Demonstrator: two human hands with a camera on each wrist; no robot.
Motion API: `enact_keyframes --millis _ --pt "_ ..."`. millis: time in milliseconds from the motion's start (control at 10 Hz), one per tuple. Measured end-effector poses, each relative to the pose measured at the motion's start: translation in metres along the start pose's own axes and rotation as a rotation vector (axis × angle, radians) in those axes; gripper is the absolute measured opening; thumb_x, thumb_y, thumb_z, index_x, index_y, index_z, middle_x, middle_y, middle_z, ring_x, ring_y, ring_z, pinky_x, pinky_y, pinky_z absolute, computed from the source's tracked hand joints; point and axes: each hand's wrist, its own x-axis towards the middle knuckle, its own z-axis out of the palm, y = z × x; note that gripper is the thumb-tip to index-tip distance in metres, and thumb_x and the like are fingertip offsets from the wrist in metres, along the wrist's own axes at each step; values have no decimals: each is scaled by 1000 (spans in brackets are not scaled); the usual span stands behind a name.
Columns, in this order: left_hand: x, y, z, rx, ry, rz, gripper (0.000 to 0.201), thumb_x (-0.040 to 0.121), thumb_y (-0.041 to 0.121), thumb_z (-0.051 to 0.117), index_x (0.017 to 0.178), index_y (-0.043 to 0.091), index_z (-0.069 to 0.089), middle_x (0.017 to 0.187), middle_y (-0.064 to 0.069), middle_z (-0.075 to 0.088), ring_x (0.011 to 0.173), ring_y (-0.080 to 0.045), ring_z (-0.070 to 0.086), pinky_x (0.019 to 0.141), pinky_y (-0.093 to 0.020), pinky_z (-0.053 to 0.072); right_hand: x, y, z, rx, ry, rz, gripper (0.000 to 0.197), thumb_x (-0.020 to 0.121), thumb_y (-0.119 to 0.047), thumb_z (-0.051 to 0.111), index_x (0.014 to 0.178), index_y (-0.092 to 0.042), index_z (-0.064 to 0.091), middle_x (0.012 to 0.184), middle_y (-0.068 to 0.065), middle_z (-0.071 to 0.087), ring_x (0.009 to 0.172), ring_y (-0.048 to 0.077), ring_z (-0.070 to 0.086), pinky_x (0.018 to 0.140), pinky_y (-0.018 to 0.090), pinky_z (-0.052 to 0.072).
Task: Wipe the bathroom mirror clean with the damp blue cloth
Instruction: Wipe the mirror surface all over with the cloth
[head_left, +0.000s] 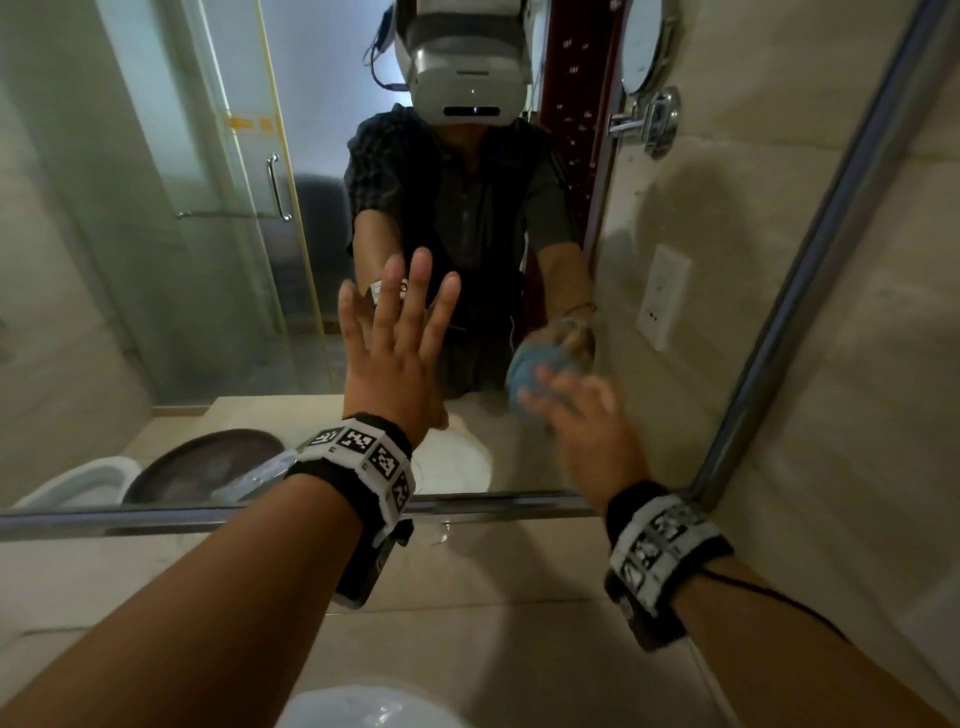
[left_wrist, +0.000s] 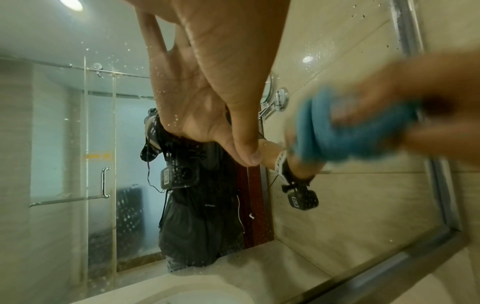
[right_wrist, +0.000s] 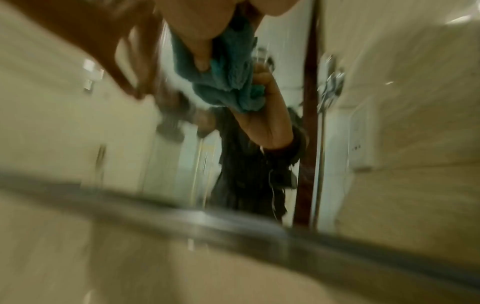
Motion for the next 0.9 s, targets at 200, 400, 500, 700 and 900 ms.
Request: enact_keyframes --millis 200,400,500,700,900 --pt "-1 1 -5 -21 -26 -10 151 53 71 73 138 13 -37 138 -16 -48 137 -35 -26 107 -61 -9 1 6 -22 84 -28 -101 31 79 -10 50 102 -10 71 114 11 66 96 18 42 93 20 40" --pt "0 -1 2 -32 9 3 152 48 69 76 143 15 -30 141 -14 -46 138 -35 -23 107 -61 -10 28 3 -27 153 137 133 43 84 -2 49 121 -20 61 132 6 53 114 23 43 104 10 19" --pt "1 -2 3 -31 32 12 151 48 68 77 144 16 -27 143 -13 -44 139 -35 -21 108 -61 -10 -33 3 5 159 -139 76 46 89 -14 57 127 -38 51 130 -18 47 117 7 37 95 31 47" --pt "-11 27 -16 -89 171 142 137 53 67 75 150 12 -5 156 -14 -10 144 -33 -5 115 -54 2 -14 26 -25 14 24 39 40 78 -5 43 109 -15 68 119 8 62 99 35 61 91 29 30" --pt "-6 74 -1 -20 31 210 136 62 64 72 147 12 -21 152 -16 -27 140 -33 -23 112 -58 -10 18 32 -47 -14 265 287 50 76 -6 36 115 -14 65 127 13 56 104 40 51 93 30 35"
